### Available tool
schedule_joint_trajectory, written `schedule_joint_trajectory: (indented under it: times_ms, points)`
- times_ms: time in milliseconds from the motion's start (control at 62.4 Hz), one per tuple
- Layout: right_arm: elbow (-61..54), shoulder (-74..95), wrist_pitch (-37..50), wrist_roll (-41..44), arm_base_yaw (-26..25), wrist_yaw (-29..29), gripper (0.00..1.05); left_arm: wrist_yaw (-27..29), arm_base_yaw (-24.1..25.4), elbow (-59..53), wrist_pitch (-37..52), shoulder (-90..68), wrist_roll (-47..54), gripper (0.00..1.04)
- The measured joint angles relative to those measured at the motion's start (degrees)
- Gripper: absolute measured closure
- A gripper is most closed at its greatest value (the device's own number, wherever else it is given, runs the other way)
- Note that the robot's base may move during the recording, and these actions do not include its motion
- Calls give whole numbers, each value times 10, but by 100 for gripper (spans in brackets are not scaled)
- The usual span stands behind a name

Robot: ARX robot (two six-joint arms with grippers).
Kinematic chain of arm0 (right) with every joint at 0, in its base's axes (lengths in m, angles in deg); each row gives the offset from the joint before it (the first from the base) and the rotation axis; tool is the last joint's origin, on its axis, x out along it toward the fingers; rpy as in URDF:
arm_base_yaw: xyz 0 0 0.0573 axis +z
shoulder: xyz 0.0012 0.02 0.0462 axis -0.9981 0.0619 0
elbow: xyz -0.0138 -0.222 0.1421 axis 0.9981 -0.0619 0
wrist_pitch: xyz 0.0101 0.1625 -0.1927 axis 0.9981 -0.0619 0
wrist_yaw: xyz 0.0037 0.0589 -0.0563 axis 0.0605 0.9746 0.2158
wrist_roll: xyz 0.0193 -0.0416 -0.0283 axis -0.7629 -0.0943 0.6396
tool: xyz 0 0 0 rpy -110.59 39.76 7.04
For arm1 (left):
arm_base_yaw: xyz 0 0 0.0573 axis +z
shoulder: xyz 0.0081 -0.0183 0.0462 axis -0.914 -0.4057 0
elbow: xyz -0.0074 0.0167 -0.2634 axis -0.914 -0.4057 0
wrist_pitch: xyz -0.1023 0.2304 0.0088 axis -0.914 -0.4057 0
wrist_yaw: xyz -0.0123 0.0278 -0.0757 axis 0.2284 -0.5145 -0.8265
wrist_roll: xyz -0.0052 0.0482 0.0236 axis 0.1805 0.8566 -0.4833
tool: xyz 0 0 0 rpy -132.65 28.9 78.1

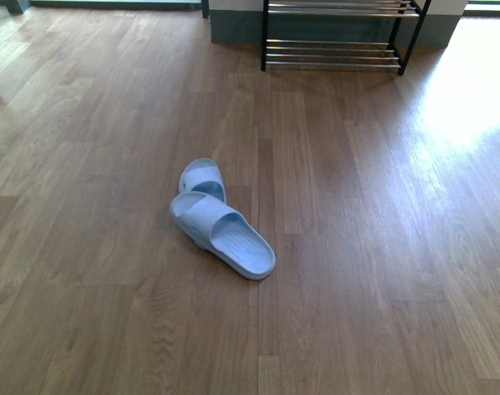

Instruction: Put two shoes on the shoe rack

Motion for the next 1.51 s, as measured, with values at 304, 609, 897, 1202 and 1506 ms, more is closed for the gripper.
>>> schedule_joint_trajectory:
  times_ms: [304, 609, 897, 1202, 1506]
  points:
    - [0, 0, 0, 0, 0, 0, 9, 0, 0, 0, 0, 0, 0, 9]
    - [0, 0, 0, 0, 0, 0, 9, 0, 0, 0, 0, 0, 0, 9]
    - [0, 1, 0, 0, 0, 0, 9, 0, 0, 0, 0, 0, 0, 9]
    - [0, 1, 0, 0, 0, 0, 9, 206, -96, 70, -95, -170, -206, 9]
    - [0, 1, 0, 0, 0, 0, 9, 79, -147, 211, 132, -743, -384, 9]
